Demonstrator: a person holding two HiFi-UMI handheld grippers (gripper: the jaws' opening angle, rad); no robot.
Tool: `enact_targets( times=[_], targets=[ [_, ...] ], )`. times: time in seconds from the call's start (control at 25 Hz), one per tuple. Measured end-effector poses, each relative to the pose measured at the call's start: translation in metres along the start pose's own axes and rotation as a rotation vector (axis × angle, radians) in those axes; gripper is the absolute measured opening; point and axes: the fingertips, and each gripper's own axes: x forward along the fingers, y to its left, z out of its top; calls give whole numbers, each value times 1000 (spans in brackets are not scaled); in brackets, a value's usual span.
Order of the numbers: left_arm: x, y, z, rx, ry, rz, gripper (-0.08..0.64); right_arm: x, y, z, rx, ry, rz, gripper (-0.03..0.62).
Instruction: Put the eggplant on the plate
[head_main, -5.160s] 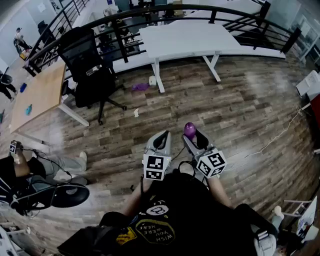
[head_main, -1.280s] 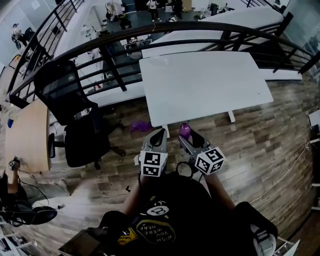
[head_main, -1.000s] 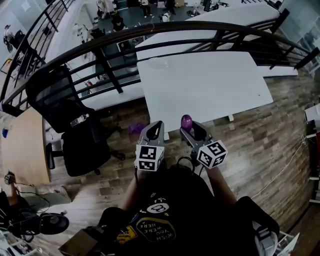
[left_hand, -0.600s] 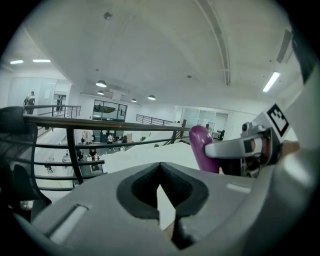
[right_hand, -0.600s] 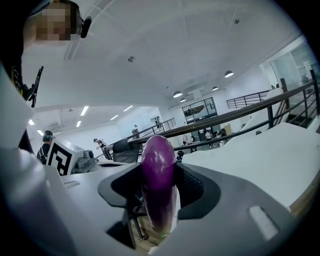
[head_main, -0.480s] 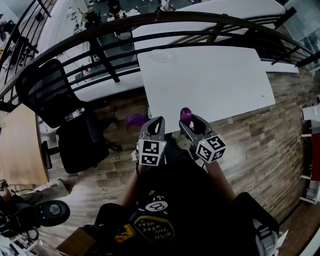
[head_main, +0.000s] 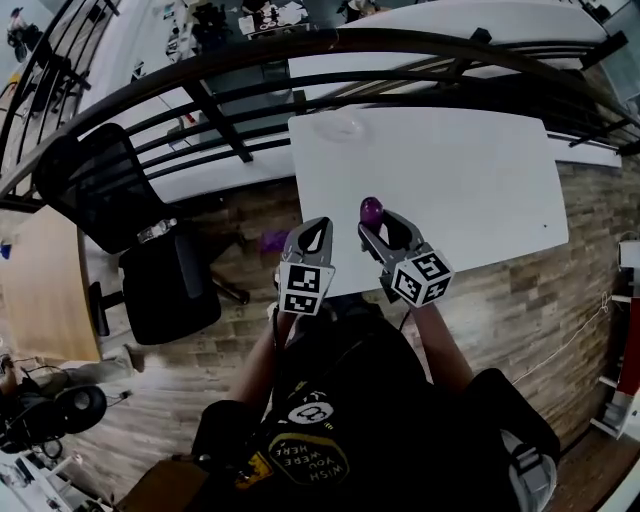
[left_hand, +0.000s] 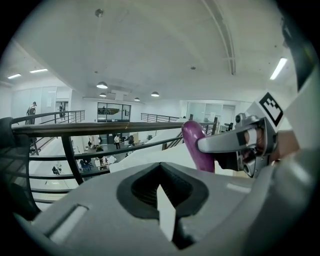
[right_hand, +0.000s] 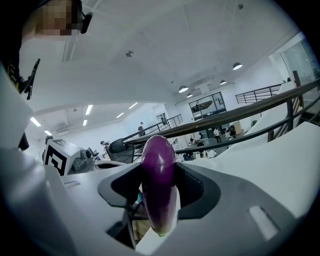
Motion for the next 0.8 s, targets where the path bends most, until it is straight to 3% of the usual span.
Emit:
enact_targets(
  times=[0.44,0.8],
  targets=[
    [128,54,5,-149,26,62,5,96,-96,14,-77,103,53,216],
    [169,89,-18,-229,76,130,5,204,-168,-12,-318,302,66,216]
  ],
)
